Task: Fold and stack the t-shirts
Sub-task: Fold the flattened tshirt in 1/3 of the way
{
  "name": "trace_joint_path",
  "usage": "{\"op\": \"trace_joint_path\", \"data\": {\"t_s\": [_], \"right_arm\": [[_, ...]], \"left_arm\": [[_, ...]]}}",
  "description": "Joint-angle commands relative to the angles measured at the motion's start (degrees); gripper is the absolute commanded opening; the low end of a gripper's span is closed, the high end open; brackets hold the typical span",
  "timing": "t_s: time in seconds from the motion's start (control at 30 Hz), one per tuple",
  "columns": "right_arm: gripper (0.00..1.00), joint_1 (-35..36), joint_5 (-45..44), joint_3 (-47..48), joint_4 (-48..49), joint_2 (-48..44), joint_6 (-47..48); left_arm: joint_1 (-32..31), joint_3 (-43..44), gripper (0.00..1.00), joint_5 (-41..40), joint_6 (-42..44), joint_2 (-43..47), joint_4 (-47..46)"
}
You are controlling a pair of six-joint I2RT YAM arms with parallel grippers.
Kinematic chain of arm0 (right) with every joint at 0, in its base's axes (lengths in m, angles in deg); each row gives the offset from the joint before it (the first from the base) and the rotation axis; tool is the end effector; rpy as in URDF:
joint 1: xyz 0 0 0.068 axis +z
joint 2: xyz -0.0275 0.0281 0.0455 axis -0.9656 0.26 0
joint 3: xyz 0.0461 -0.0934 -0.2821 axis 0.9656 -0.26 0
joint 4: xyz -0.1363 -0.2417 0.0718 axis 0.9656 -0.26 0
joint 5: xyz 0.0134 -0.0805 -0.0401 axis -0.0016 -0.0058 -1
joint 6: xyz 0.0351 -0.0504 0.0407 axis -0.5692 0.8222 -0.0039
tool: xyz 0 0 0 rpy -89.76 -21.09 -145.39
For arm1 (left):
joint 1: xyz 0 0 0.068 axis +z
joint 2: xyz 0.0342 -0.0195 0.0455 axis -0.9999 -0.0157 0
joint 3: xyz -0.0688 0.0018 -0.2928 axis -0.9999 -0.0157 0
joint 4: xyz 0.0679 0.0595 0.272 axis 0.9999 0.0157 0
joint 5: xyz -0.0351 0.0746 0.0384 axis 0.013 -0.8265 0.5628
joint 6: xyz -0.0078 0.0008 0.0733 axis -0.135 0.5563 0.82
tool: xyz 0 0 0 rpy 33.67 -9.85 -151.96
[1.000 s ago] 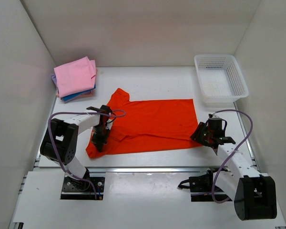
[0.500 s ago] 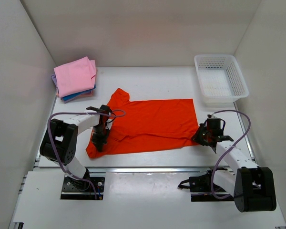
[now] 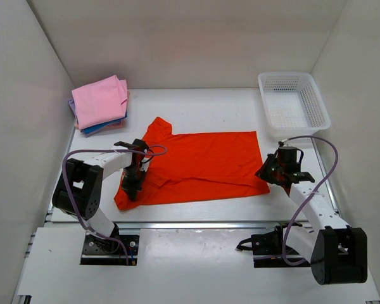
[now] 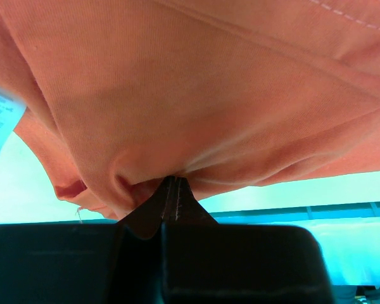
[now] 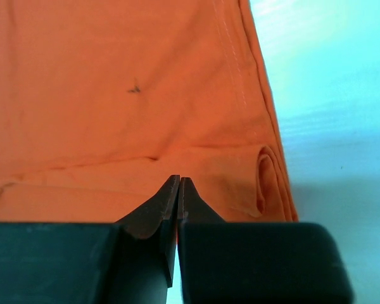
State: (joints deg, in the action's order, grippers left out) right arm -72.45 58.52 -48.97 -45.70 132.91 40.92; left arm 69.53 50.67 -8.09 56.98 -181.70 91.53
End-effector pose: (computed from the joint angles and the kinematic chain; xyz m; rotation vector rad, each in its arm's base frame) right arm 0.2228 0.0190 0.1822 0.4738 2.3931 0.4285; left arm 0.2411 -0.0847 0.1374 -0.3790 -2.9783 -0.0681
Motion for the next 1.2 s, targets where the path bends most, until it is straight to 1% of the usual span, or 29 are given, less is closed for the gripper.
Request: {"op": "trace_joint_path", "data": {"t_s": [0.0,0.13,0.17,0.23,0.27,0.3,0.33,0.37,0.43,0.5,0.53,0.6,0.63,0.7,0.8,0.9,0.93,1.0,1.03,1.1,1.17], "right_arm": [[0.0,-0.5,0.7,2.8,0.1,0.5,1.1],[0.0,0.3,1.5,4.0,0.3,3.0,2.1],[0.0,0.7,1.2,4.4,0.5,3.6,2.0],[0.0,1.1,1.4,3.9,1.3,4.2,1.8],[0.01,1.2,2.0,4.0,1.8,4.6,2.1],[0.02,1.3,2.8,5.0,1.6,6.0,2.7],[0.04,1.4,3.2,6.4,2.0,8.1,3.0],[0.05,2.0,2.9,8.3,1.1,10.4,3.7],[0.08,2.5,2.3,10.9,0.0,14.1,5.1],[0.09,3.1,2.9,13.6,0.2,17.8,4.9],[0.09,3.8,2.9,14.8,0.3,18.8,5.2],[0.09,4.1,3.3,17.0,1.1,21.5,5.0],[0.09,3.8,3.4,18.8,1.3,23.3,4.6],[0.09,4.6,3.3,21.1,0.3,27.0,5.2],[0.1,4.8,4.3,24.8,0.3,30.6,5.7],[0.1,4.3,4.0,28.3,0.4,33.1,6.2],[0.12,4.5,4.1,28.9,0.5,34.0,6.4],[0.14,3.7,4.3,31.0,0.3,35.9,6.9],[0.16,3.8,4.3,31.8,0.2,36.8,6.9],[0.18,3.8,4.5,34.3,-0.2,38.8,7.5],[0.17,3.8,4.4,35.6,-0.2,40.9,7.6]], "left_arm": [[-0.2,-0.3,0.0,0.6,0.5,2.6,-0.4],[1.5,0.8,0.0,0.5,0.4,4.0,-0.6],[1.8,1.9,0.0,0.5,0.6,5.2,-1.1],[4.4,4.4,0.0,1.8,0.3,7.1,-1.2],[5.2,6.7,0.0,3.2,0.1,8.0,-1.7],[6.3,9.1,0.17,4.1,-0.6,9.3,-2.0],[7.2,11.6,0.35,5.7,-0.6,10.1,-2.2],[7.8,12.6,0.39,7.9,-0.3,10.8,-3.1],[8.4,16.8,0.42,10.7,-0.3,10.5,-3.7],[8.6,19.0,0.4,11.1,-0.8,10.0,-6.7],[8.2,19.9,0.4,9.6,-1.2,9.5,-8.0],[8.2,20.5,0.39,7.0,-2.3,8.2,-14.8],[7.9,20.8,0.39,5.2,-2.3,6.7,-16.6],[7.9,21.5,0.42,3.8,-2.3,3.2,-22.1],[9.1,25.6,0.43,2.0,-2.0,-4.1,-26.1],[10.1,32.9,0.45,1.9,-1.3,-13.8,-26.8],[10.3,34.4,0.46,1.5,-0.9,-15.2,-26.4],[10.5,39.6,0.45,1.0,-0.8,-20.9,-25.9],[10.8,40.4,0.46,0.9,-0.9,-21.8,-25.7],[11.1,43.4,0.46,-2.2,-1.8,-24.5,-25.4],[11.5,44.2,0.45,-2.4,-1.4,-25.9,-25.0]]}}
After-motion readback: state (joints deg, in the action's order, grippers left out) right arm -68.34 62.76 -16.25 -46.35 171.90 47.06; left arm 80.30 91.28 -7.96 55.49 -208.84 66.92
